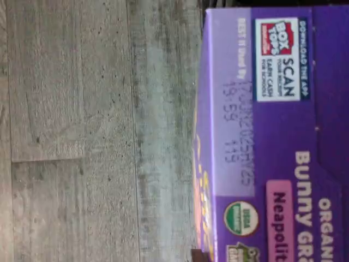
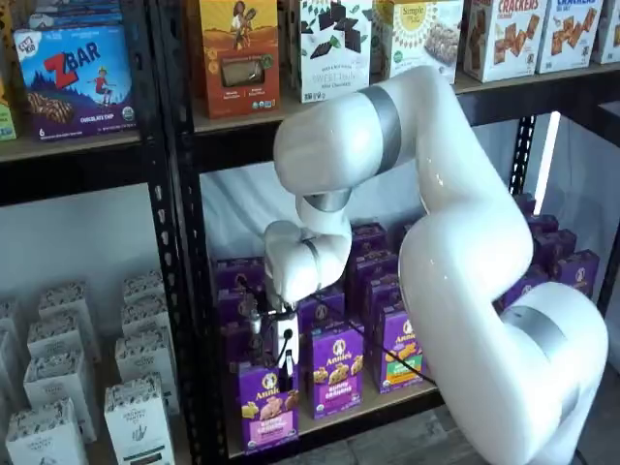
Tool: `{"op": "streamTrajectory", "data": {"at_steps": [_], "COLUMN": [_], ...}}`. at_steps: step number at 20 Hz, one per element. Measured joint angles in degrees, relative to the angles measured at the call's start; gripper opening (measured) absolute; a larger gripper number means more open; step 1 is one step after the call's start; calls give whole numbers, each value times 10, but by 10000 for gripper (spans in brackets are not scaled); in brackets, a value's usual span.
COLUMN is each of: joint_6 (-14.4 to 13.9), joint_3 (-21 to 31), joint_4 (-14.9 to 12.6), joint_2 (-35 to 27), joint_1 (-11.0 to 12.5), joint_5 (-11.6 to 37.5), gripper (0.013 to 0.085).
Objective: Pick up the purple box with a pink patch in the middle, on the bottom shelf, the first box from the left
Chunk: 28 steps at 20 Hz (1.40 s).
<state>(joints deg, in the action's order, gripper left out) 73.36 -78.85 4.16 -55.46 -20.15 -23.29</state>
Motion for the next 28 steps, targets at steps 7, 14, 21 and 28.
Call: {"op": "streamTrajectory", "data": {"at_steps": [7, 14, 21, 28], "joint_6": [-7, -25, -50, -61], "joint_3": [68, 148, 215, 274], "joint_4": [-11, -37, -64, -79], "joint_2": [43, 111, 179, 238], "joint_1": [2, 9, 10, 11], "joint_5": [33, 55, 52, 51], "gripper": [370, 370, 370, 370]}}
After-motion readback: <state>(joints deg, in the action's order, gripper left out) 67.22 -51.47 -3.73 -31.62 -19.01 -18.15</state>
